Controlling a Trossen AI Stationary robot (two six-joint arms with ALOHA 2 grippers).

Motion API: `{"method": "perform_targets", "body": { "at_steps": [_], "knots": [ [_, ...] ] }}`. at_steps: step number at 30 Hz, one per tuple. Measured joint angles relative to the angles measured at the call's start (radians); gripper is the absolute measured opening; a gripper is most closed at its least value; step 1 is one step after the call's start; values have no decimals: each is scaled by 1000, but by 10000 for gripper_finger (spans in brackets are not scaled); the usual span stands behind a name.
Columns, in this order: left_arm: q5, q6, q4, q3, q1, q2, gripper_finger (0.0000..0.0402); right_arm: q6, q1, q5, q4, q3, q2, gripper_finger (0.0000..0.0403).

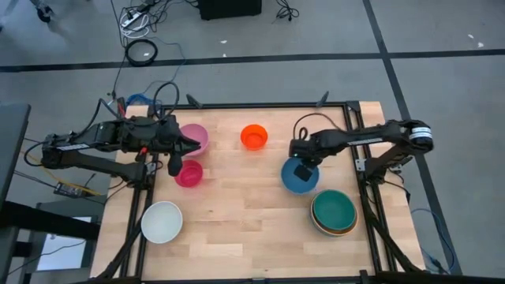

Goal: Nest bowls inside each other
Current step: Stack the blue bowl into the dark green bowl

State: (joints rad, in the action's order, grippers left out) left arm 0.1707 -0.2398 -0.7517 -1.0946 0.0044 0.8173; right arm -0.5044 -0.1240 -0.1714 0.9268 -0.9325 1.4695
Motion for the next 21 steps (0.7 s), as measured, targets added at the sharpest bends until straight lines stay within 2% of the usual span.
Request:
{"method": "perform_targets", "body": {
  "at_steps": [7,12,18,21],
  "knots": [
    [0,0,-1,0,0,0,58,-65,6,23,94,2,-235,0],
    [0,0,-1,0,0,0,58,-157,55,143,167,1,-438,0],
    [0,0,-1,0,0,0,58,-353,213,312,204,0,-622,0],
    [0,0,-1,0,0,0,58,-452,321,337,206,0,-651,0]
  ]
}}
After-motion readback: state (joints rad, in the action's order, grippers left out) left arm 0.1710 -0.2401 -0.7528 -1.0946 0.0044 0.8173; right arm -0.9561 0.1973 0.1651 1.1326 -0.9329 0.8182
